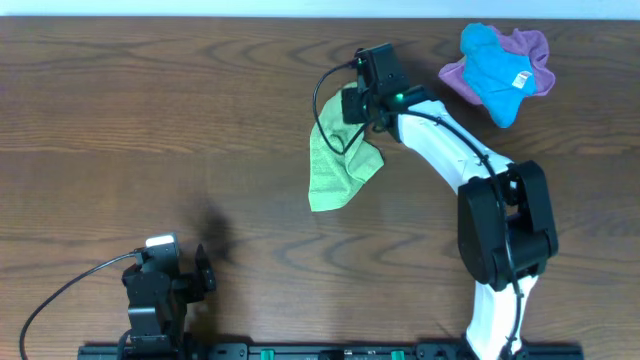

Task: Fold the cloth
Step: 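Drag the green towel left toward the table center with the right gripper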

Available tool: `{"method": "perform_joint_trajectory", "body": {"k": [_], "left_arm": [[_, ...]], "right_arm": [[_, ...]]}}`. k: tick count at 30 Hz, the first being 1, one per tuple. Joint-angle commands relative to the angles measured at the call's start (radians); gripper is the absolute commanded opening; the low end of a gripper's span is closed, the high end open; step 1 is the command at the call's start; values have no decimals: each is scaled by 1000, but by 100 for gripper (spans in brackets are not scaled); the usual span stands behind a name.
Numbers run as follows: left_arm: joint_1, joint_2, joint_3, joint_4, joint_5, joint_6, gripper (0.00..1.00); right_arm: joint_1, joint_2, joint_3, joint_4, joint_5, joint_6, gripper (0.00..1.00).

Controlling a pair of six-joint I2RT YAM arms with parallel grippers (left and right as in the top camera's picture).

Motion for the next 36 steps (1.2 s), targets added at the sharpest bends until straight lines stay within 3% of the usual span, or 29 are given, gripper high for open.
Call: {"method": "perform_joint_trajectory", "body": {"k": [1, 5, 13, 17, 28, 36], "left_arm": [[2, -6, -11, -26, -6, -3, 95], [2, -6, -11, -26, -6, -3, 95], [2, -6, -11, -26, -6, -3, 95], [2, -6, -11, -26, -6, -3, 95], [2, -6, -11, -26, -6, -3, 95], [2, -6, -11, -26, -6, -3, 95]], "right_arm": [[-12, -19, 19, -8, 6, 42, 76], [-11, -80, 64, -100, -61, 96, 82], [-10, -211, 83, -419, -102, 108, 83], [-10, -203, 57, -570, -153, 106, 69], [-2, -167, -126, -430, -238, 101, 64], [3, -74, -140, -355, -292, 101, 59]]}}
